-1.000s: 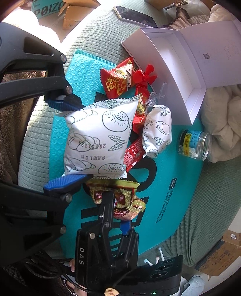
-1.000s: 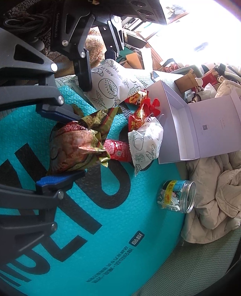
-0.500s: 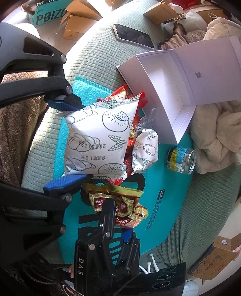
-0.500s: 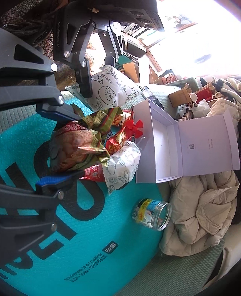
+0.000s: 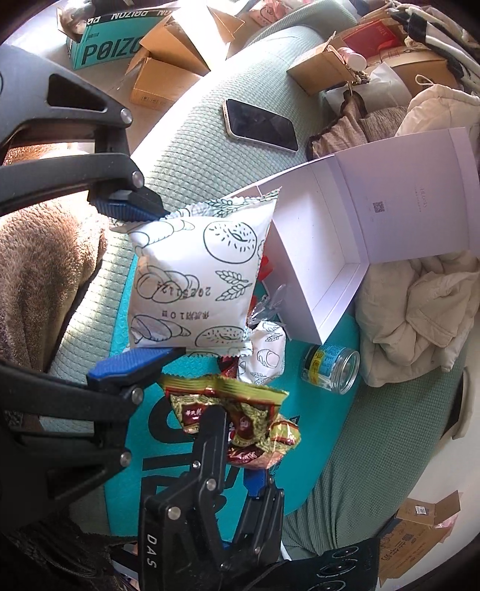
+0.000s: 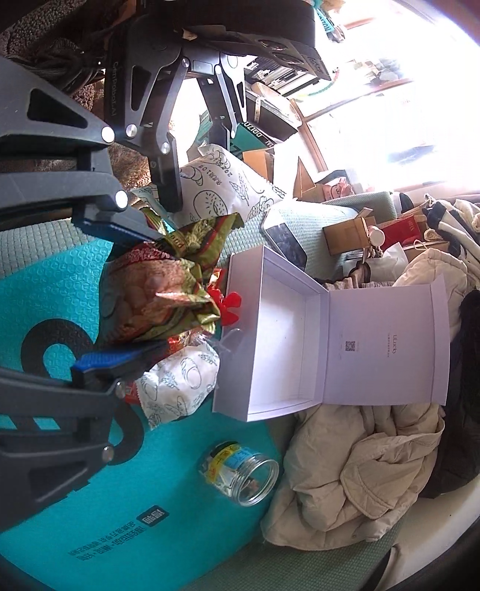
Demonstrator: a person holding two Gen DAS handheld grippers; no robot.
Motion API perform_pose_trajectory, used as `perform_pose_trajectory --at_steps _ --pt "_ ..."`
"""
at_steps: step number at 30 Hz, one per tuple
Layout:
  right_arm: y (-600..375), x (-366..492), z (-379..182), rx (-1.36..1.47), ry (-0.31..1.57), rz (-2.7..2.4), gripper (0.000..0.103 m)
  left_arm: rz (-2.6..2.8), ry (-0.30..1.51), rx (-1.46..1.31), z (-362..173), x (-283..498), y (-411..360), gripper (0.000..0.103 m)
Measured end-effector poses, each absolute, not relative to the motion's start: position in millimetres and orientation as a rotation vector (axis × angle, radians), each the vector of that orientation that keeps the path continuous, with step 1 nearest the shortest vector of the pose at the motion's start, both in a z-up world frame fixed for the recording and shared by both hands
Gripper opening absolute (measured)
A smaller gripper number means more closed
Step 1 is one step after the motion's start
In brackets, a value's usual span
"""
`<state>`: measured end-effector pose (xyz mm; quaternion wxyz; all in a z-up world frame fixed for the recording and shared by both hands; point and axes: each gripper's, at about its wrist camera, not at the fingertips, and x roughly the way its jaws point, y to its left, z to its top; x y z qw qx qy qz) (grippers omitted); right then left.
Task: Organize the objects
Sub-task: 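Lift the white bread bag with the left tool while the right tool lifts the gold packet, then carry both packets over the open white box with both tools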
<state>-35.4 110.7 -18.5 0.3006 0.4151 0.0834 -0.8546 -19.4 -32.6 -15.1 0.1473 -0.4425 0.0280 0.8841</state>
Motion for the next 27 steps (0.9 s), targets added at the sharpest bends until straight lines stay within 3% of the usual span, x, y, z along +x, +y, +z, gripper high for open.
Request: perform_pose_trajectory --at_steps 27 --pt "59 -110 -3 1.012 0.281 -2.183 0.049 2.616 0.034 -1.295 -3 -83 -78 0.057"
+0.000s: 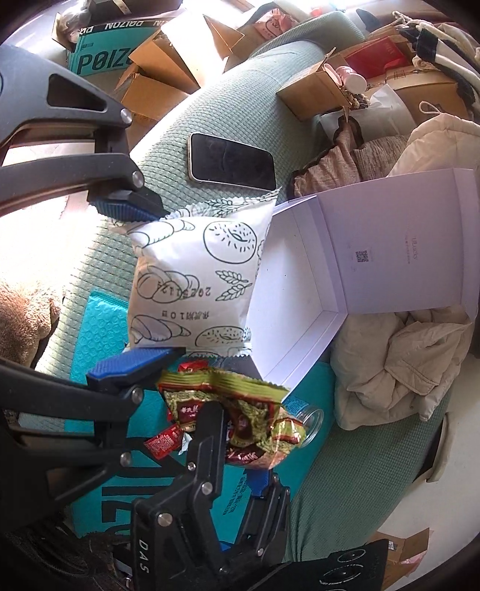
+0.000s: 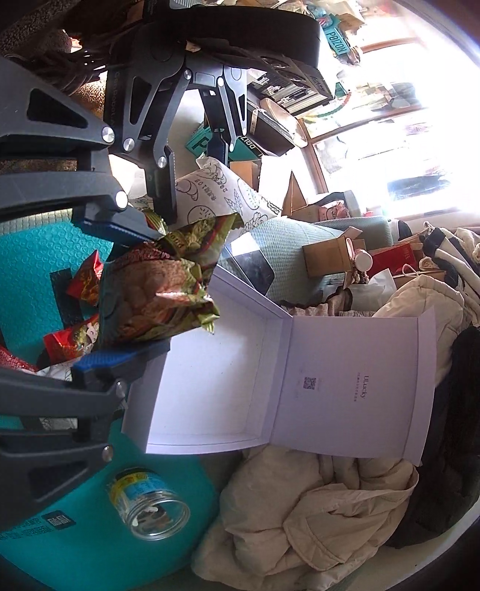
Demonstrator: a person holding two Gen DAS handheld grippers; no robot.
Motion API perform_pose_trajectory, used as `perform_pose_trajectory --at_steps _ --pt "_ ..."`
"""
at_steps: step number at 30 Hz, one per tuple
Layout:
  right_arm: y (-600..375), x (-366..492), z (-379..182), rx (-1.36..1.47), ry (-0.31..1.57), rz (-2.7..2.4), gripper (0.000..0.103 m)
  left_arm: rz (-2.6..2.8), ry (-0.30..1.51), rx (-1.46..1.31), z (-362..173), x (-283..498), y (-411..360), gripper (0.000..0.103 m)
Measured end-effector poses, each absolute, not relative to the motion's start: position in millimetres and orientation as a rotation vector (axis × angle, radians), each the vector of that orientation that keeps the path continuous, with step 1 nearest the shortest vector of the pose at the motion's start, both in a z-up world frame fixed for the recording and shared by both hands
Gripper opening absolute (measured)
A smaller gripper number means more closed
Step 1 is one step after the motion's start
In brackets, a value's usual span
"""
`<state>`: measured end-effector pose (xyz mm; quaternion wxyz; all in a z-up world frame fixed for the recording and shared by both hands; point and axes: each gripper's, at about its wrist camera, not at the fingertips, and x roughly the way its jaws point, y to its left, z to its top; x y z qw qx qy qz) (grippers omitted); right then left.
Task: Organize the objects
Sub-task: 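Carry both packets over the open white box with both tools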
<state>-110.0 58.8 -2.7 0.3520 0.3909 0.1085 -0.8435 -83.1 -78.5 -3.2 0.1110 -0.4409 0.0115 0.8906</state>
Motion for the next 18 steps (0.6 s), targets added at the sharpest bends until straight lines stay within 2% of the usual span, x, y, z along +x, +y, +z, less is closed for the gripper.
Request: perform_pose_trajectory --at_steps 18 --pt "58 -173 -14 1.019 0.303 -2.223 0.049 2.607 0.055 -1.292 -14 -155 -78 0.057"
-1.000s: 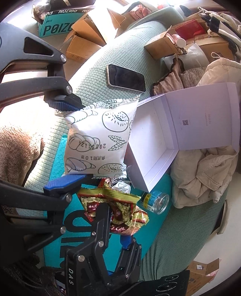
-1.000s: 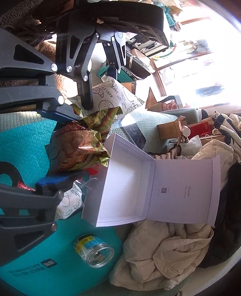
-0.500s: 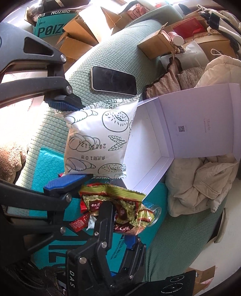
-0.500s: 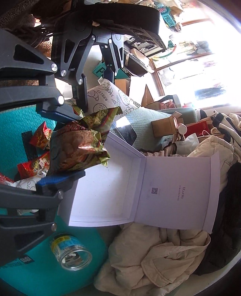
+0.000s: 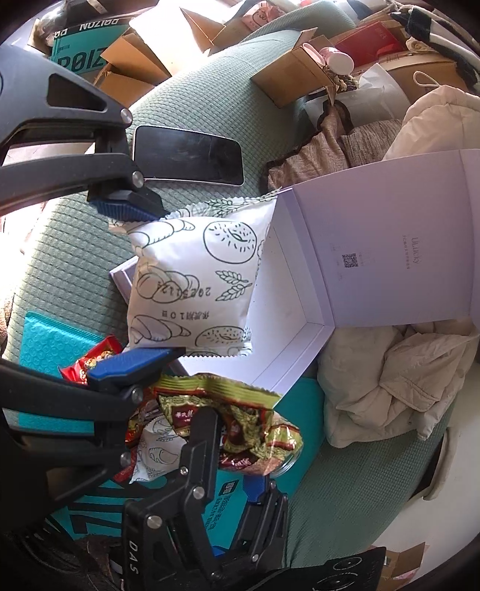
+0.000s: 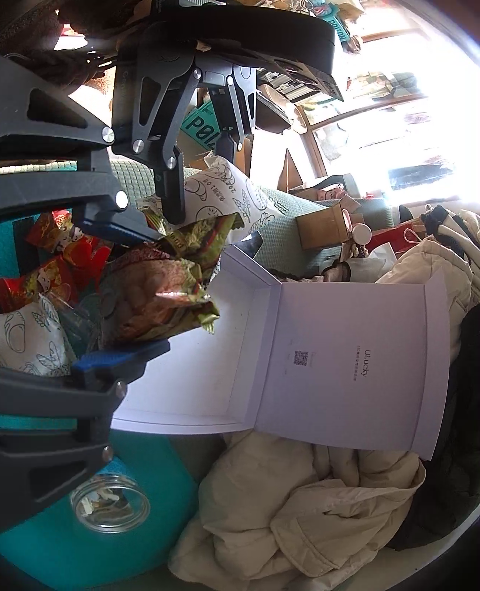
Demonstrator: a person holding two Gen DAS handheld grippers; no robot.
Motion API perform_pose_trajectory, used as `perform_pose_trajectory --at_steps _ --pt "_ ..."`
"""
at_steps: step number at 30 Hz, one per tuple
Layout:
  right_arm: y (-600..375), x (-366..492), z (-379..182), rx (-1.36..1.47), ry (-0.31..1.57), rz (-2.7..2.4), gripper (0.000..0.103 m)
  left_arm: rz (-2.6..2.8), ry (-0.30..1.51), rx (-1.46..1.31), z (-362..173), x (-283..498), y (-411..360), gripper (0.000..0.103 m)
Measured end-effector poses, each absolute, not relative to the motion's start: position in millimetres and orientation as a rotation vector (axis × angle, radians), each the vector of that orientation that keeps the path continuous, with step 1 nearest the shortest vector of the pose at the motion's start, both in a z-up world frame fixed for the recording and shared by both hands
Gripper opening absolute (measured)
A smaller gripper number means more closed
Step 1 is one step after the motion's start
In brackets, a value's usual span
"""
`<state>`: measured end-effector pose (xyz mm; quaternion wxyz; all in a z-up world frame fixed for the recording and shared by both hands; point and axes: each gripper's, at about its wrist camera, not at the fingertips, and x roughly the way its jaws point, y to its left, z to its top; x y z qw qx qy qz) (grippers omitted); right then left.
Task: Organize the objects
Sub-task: 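Carry both packets over the open white box with both tools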
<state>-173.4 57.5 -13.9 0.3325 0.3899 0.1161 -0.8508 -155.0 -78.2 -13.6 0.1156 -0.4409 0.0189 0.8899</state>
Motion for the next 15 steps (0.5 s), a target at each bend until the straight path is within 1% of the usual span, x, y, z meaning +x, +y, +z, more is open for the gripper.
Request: perform_pose_trajectory --at_steps 15 --pt "60 -229 -25 1.033 0.321 -2.25 0.049 2.595 0.081 -1.279 -31 -221 -73 0.057"
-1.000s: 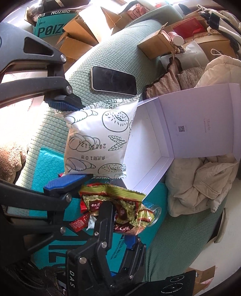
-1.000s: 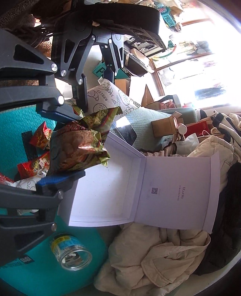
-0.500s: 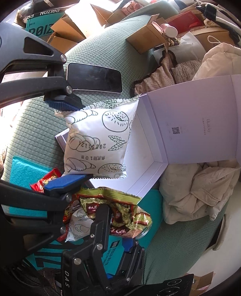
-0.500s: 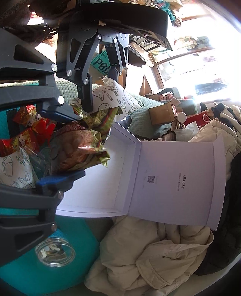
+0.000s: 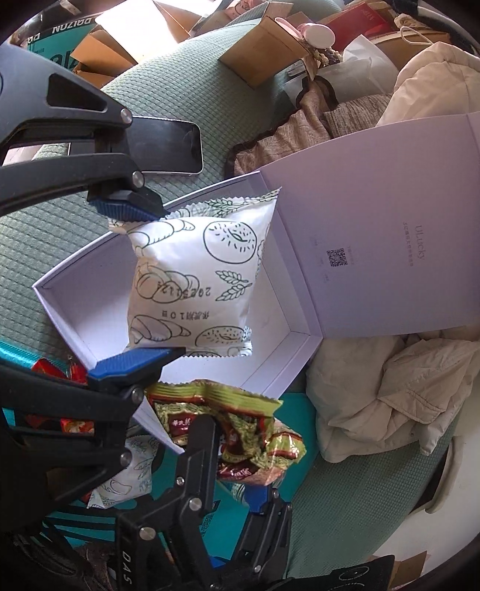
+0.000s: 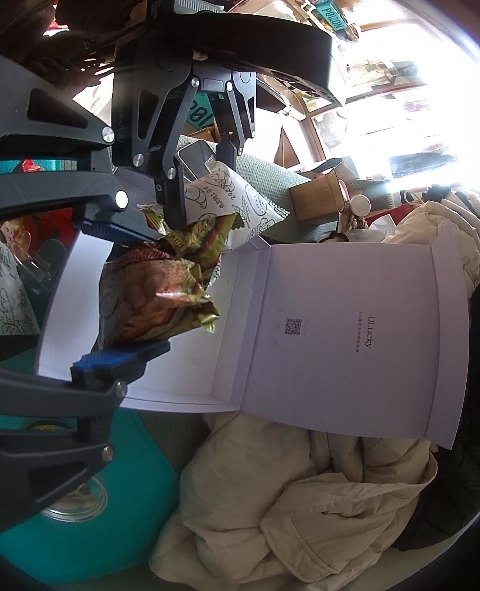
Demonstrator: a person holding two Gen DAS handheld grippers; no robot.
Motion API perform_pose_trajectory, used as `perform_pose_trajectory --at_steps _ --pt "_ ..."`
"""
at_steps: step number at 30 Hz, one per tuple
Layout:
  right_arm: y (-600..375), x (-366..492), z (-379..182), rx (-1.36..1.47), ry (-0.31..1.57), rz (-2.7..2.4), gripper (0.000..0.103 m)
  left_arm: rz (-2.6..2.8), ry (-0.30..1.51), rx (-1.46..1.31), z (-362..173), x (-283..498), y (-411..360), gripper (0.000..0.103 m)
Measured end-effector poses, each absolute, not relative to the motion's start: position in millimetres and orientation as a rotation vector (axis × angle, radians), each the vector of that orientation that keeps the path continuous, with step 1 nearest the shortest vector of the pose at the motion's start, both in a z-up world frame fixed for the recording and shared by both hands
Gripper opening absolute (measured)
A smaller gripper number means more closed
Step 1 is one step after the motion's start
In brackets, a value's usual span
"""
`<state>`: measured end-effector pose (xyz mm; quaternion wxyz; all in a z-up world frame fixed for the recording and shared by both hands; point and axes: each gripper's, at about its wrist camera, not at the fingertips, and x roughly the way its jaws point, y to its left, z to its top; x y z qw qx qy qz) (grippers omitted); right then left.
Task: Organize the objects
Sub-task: 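Carry both packets over the open white box with both tools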
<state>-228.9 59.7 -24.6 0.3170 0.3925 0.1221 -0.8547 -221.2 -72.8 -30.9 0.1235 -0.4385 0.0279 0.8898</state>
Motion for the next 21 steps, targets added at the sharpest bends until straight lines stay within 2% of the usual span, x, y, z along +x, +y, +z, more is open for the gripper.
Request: perform_pose_trajectory --at_steps 6,17,21 --pt "63 -252 -25 1.043 0.347 -2.279 0.049 2.643 0.055 -1.277 -34 -246 -73 0.057" --pt "57 -285 -24 1.052 0.412 -2.295 0.049 2.689 0.114 -1.305 -31 -288 -66 0.057" --pt "55 -305 -31 1.098 0.404 -2.297 0.049 2.715 0.059 -1.315 -38 -301 -67 0.057"
